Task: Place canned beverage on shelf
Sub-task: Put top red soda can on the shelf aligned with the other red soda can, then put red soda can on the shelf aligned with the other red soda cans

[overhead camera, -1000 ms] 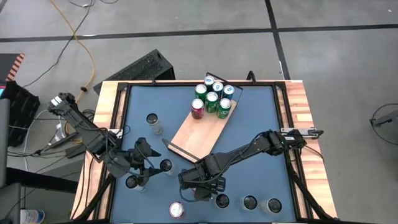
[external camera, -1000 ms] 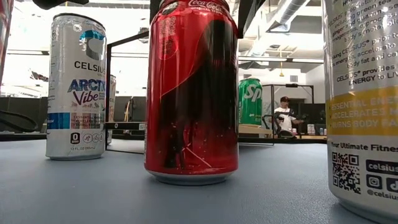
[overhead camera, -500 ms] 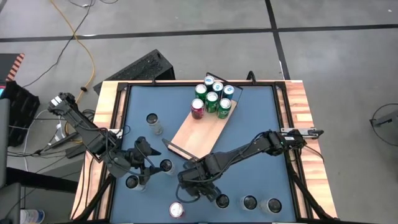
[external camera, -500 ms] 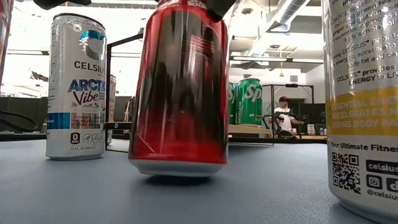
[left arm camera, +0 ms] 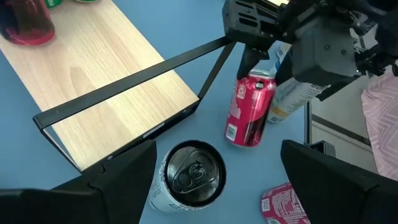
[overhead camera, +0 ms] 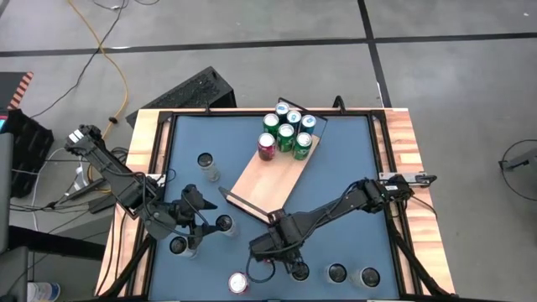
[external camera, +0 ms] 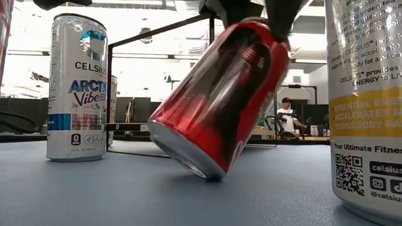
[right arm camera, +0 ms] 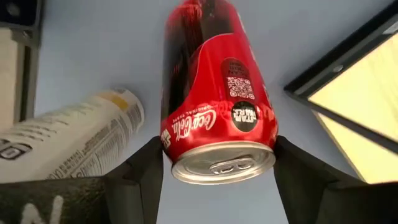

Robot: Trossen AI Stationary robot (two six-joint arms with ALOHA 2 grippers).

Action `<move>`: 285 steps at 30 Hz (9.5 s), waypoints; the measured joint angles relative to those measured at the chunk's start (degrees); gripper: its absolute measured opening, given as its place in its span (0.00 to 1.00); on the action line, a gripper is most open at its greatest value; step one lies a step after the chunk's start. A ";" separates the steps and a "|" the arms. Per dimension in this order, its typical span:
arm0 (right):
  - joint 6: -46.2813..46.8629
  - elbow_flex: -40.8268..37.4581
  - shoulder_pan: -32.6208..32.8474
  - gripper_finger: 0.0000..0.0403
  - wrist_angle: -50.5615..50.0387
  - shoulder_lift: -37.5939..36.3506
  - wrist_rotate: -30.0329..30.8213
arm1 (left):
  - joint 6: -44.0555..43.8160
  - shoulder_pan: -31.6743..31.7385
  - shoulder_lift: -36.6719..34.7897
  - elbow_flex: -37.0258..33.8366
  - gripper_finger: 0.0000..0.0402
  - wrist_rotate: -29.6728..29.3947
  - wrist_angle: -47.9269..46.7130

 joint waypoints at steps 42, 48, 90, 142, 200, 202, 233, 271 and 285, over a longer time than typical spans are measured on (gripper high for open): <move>10.54 -0.55 -7.70 0.50 -5.97 -7.78 2.95 | -1.31 0.02 -0.01 0.00 0.82 -0.03 -0.21; 10.40 -0.55 -9.00 0.50 -6.03 -9.77 1.71 | -1.37 0.02 0.00 0.00 0.82 -0.49 -0.24; -8.98 -5.68 -32.90 0.50 -2.88 -16.57 7.65 | -3.28 0.02 0.37 0.00 0.82 -5.99 -3.48; -14.49 -11.37 -38.87 0.61 3.31 -16.37 1.66 | -3.88 0.02 0.35 0.00 0.82 -8.52 -5.35; 10.23 -11.34 -9.07 0.73 -2.03 -37.69 2.17 | 15.33 -4.28 36.16 46.54 0.82 18.60 -33.33; 11.08 -11.34 -7.79 0.73 -2.02 -37.21 2.93 | 18.26 -4.82 39.68 49.85 0.82 18.48 -33.29; 19.59 -11.37 1.13 0.73 -0.50 -37.09 8.26 | 20.25 -5.75 42.49 35.27 0.82 19.35 -5.01; 19.46 -11.37 1.43 0.73 0.72 -37.09 9.99 | 19.85 -5.48 45.05 29.16 0.72 18.97 1.39; 19.48 -11.37 3.36 0.73 0.89 -37.09 11.04 | 25.50 -3.86 39.57 28.76 0.60 21.70 -1.13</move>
